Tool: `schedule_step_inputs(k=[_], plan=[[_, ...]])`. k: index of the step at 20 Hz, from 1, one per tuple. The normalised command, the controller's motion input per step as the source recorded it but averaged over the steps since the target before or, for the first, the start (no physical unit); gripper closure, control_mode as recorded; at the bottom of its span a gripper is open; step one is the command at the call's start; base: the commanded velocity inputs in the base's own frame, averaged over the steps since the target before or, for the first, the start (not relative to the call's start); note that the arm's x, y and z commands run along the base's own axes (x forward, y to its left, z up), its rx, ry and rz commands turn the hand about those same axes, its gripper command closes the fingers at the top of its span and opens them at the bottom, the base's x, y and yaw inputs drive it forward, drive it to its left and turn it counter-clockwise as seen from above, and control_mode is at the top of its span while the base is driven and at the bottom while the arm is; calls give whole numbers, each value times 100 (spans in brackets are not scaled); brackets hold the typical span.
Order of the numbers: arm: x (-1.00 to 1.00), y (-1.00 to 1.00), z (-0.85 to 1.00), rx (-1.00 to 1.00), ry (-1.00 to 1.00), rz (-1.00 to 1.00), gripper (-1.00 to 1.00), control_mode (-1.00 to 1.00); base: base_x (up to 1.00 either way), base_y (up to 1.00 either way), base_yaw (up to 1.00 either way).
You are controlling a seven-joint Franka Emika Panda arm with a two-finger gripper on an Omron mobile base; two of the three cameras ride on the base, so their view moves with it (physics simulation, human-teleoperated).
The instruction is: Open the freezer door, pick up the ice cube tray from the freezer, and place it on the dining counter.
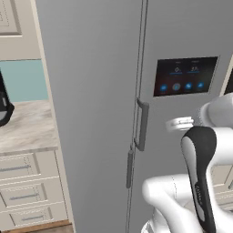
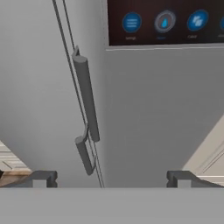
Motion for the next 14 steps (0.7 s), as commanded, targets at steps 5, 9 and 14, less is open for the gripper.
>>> schedule_step_inputs(k=[5,9,14], plan=[[-27,0,0,0,-6,0,-100,-100,0,0,0],[-3,0,0,0,-2,0,-100,100,0,0,0],[0,0,0,0,0,0,-100,100,0,-5,0]])
